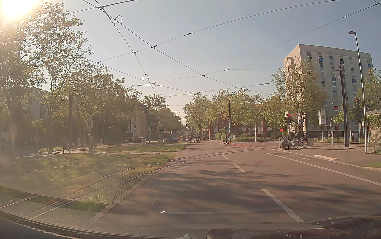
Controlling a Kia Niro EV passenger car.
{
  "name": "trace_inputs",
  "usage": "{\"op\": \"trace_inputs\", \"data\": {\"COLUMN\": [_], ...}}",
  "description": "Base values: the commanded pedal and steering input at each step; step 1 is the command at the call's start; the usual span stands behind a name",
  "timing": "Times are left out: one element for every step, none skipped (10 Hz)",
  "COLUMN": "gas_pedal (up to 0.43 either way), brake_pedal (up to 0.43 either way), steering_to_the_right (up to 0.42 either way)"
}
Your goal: Follow the waypoints while adhering to traffic rules and regulations
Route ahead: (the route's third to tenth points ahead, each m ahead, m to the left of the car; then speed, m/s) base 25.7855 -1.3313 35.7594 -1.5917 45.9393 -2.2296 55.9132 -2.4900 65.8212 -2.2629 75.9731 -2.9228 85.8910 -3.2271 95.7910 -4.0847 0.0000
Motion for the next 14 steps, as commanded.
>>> {"op": "trace_inputs", "data": {"gas_pedal": [0.0, 0.0, 0.0, 0.0, 0.0, 0.0, 0.0, 0.0, 0.0, 0.0, 0.0, 0.0, 0.0, 0.0], "brake_pedal": [0.262, 0.268, 0.262, 0.262, 0.268, 0.262, 0.268, 0.268, 0.262, 0.262, 0.262, 0.268, 0.262, 0.268], "steering_to_the_right": [-0.012, -0.012, -0.012, -0.012, -0.012, -0.012, -0.013, -0.013, -0.012, -0.013, -0.013, -0.012, -0.012, -0.012]}}
